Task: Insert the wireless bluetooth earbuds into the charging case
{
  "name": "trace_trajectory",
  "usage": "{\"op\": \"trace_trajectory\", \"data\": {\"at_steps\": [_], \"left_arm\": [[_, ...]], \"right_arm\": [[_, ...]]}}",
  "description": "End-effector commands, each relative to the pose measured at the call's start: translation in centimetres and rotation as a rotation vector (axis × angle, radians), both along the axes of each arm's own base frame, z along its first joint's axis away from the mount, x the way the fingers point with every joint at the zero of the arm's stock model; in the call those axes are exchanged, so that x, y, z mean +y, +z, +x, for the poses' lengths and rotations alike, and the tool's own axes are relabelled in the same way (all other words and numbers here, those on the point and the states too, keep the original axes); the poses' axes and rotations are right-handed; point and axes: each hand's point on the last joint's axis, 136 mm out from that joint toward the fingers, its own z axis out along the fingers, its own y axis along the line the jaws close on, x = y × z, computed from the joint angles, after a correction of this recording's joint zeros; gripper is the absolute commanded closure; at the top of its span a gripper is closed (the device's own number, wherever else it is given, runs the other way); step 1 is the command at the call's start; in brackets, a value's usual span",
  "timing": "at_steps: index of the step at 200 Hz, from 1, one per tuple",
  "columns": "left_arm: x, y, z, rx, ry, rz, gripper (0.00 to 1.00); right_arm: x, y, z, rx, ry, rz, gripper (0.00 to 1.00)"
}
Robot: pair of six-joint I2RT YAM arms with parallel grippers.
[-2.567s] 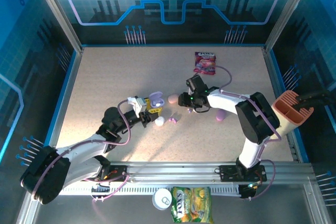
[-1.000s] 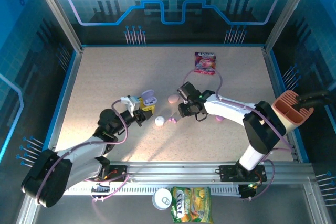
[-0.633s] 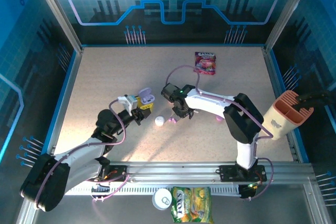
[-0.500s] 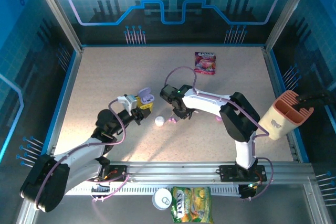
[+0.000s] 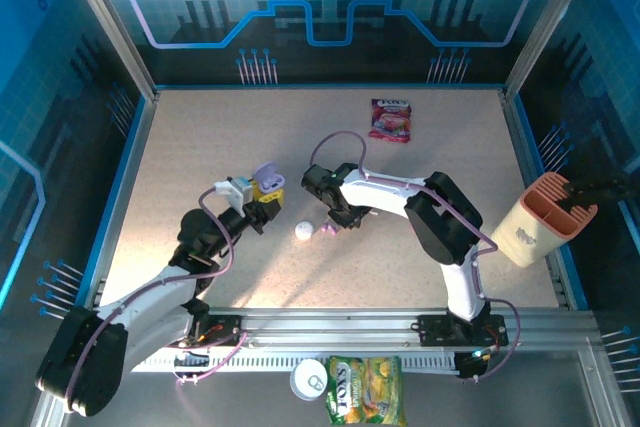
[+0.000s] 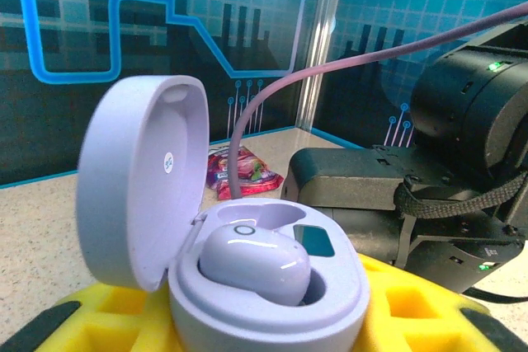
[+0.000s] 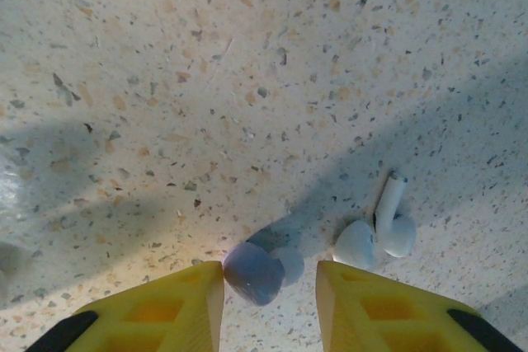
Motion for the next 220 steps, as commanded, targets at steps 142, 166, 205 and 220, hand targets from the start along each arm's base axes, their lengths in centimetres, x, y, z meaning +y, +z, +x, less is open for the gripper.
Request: {"op": "trace_trajectory", "data": {"at_steps": [142, 166, 205, 220], "left_arm": [[-0.1, -0.4, 0.2, 0.019, -0.012, 0.007, 0.66], [-0.7, -0.6, 0.1, -0.001, -0.052, 0.019, 0.66], [-2.5, -0.5, -0.6, -0.051, -0.148, 0.039, 0.67], [-3.6, -0.4, -1.1, -0.083, -0.189, 0.066, 0.67]], "right_arm": [[0.4, 1.0, 0.5, -0.041, -0.021, 0.046, 0.82], [0.6, 2.9, 0.3, -0.063, -0.069, 0.171, 0.83], [1.5, 7.8, -0.9, -0.091, -0.134, 0.473, 0.82], [1.9, 10.3, -1.6, -0.103, -0.138, 0.615, 0.82]]}}
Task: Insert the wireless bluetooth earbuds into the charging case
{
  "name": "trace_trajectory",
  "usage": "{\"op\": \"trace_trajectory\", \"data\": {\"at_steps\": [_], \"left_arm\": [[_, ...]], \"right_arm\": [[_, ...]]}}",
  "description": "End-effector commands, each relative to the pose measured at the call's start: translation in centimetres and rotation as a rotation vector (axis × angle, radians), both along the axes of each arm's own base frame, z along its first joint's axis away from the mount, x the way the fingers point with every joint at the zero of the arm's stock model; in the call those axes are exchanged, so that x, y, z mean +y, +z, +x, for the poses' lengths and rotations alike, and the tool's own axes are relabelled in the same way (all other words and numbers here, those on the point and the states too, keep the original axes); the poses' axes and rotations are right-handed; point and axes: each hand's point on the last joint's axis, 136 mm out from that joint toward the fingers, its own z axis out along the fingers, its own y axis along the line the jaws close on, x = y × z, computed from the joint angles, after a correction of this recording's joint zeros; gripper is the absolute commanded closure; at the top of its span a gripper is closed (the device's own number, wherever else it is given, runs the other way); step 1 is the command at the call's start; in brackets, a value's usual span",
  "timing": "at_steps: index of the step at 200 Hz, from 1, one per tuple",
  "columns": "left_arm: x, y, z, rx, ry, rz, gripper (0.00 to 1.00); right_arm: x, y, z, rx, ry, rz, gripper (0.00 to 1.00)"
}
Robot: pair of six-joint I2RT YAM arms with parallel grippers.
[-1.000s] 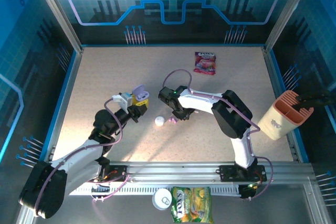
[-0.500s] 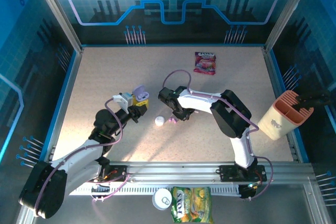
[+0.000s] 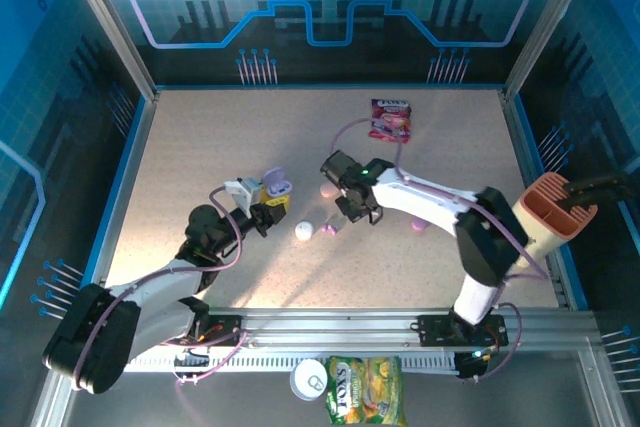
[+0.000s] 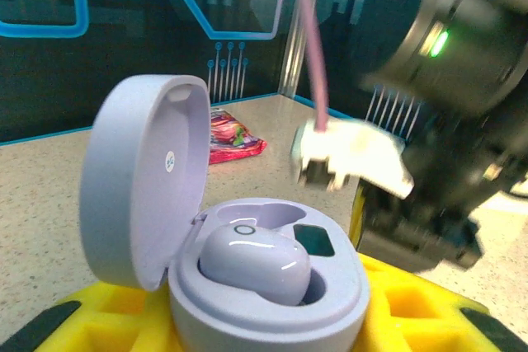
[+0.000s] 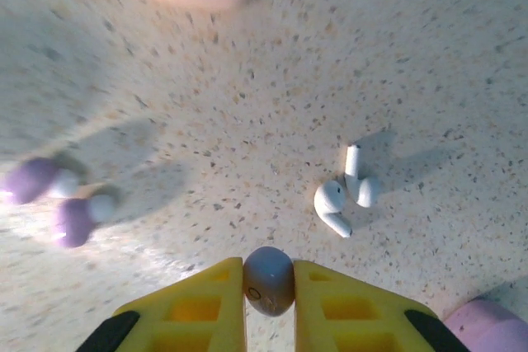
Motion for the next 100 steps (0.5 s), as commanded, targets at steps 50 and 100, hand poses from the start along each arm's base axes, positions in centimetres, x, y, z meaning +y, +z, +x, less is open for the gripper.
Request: {"op": "trace_trajectory", "data": {"at_steps": [50, 100], "left_arm": [[-4.4, 2.5, -1.6, -0.175, -0.187, 0.052, 0.67], [-7.1, 2.5, -2.7, -0.175, -0.334, 0.057, 0.67]], "right_arm": [[3.2, 12.7, -4.1, -0.032, 0.072, 0.752, 0.84], [6.0, 17.5, -7.6, 0.066, 0.243, 1.001, 0.83]]}}
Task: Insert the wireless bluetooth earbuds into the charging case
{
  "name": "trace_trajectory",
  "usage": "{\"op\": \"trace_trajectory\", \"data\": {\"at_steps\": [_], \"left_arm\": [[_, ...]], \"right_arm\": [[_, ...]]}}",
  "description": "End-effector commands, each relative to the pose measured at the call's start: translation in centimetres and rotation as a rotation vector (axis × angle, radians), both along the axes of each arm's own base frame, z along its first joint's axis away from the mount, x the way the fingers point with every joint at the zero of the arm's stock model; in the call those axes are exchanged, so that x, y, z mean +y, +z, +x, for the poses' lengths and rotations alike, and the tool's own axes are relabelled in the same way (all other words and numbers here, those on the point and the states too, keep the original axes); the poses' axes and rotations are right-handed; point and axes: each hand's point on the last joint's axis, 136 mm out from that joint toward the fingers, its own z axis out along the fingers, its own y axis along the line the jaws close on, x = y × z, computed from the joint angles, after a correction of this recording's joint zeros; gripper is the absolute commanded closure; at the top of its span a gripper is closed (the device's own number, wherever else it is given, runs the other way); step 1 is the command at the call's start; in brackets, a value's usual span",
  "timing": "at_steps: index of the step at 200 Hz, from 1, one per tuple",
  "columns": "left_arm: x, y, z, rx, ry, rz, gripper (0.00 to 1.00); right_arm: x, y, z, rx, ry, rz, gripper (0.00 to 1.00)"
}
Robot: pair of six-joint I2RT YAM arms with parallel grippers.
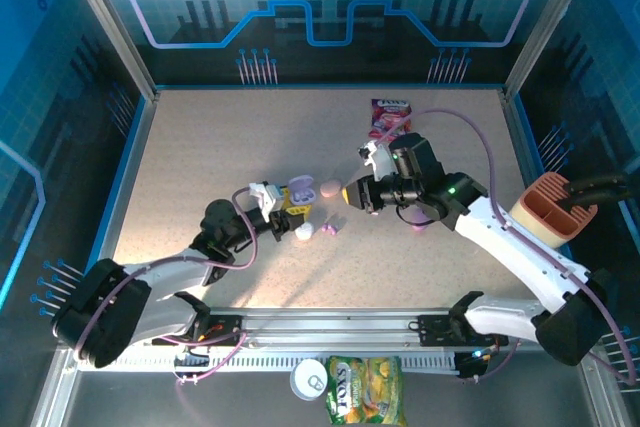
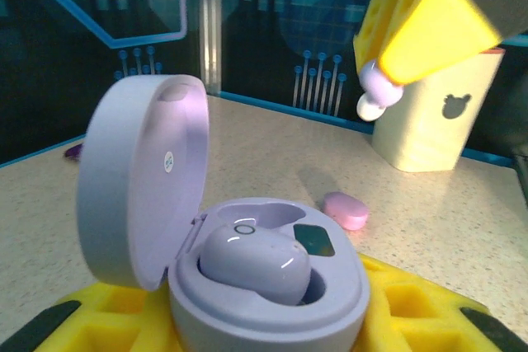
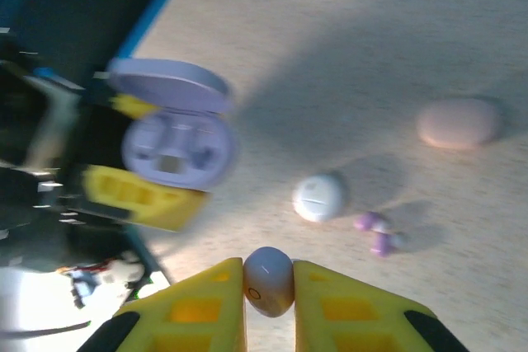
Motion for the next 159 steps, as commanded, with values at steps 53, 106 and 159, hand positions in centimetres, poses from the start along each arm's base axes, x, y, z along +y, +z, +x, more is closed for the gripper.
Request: {"op": "trace_trajectory", "data": {"at_steps": [53, 106, 159], "left_arm": [[-3.3, 2.0, -2.1, -0.085, -0.217, -0.026, 0.68], [-3.6, 2.2, -2.9, -0.090, -0.257, -0.029, 0.68], [-3.3, 2.5, -2.8, -0.096, -0.238, -0.037, 0.68]], "right_arm": [[4.0, 2.2, -2.8, 0.046, 0.222, 0.134, 0.82], [4.7, 1.4, -1.9, 0.052, 0.215, 0.117, 0.82], [4.6, -0.1, -1.3, 0.076, 0.198, 0.075, 0.82]]}}
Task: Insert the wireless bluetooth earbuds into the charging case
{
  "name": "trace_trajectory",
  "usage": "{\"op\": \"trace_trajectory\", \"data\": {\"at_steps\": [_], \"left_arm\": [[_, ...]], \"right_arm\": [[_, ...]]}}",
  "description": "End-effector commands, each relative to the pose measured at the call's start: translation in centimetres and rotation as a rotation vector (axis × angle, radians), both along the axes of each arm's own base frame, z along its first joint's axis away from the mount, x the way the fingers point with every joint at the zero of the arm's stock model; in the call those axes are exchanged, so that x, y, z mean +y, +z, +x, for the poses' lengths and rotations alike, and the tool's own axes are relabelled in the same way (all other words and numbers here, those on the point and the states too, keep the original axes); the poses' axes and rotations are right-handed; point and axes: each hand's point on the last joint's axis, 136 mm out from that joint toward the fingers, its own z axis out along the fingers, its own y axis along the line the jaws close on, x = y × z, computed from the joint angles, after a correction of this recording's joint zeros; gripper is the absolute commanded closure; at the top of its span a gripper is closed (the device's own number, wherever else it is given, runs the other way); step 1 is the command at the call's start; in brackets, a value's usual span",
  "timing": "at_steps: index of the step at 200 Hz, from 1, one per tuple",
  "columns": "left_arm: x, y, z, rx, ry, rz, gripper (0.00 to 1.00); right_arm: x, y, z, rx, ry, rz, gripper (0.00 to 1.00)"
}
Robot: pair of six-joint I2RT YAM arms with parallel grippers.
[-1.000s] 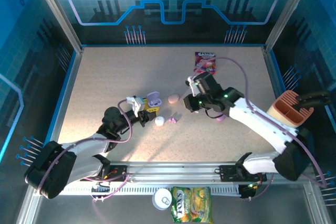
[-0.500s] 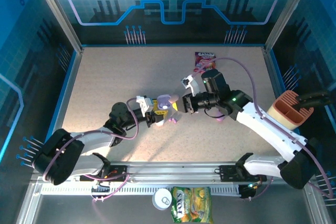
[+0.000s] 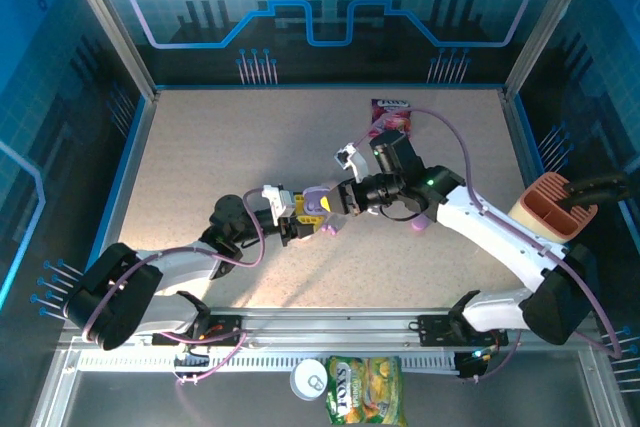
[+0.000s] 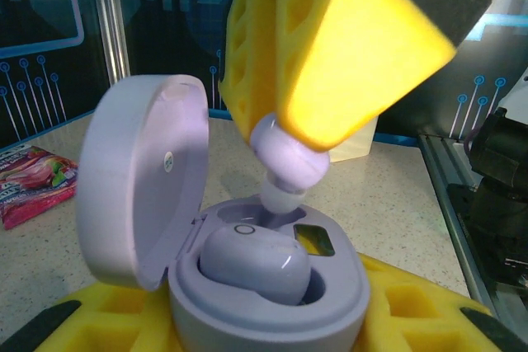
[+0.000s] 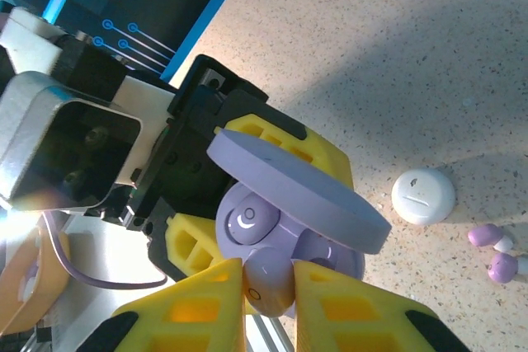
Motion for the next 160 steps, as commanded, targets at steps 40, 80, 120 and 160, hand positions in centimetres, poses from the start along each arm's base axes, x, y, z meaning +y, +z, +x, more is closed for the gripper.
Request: {"op": "trace_trajectory", "data": {"at_steps": [40, 80, 120, 160], "left_arm": [[0.1, 2.3, 0.1, -0.071, 0.022, -0.050, 0.68], [0.1, 2.5, 0.1, -0.077, 0.023, -0.055, 0.68], [0.1, 2.5, 0.1, -0.071, 0.020, -0.057, 0.68], [0.1, 2.1, 0.5, -0.052, 0.034, -0.055, 0.69]], "right_arm": [[-0.1, -0.6, 0.4, 0.003, -0.008, -0.051, 0.82], [-0.5, -1.4, 0.8, 0.010, -0.034, -0.091, 0.82], [-0.1, -0.2, 1.3, -0.016, -0.044, -0.058, 0.61], [-0.8, 2.7, 1.9, -0.117, -0.084, 0.006, 0.53]]}}
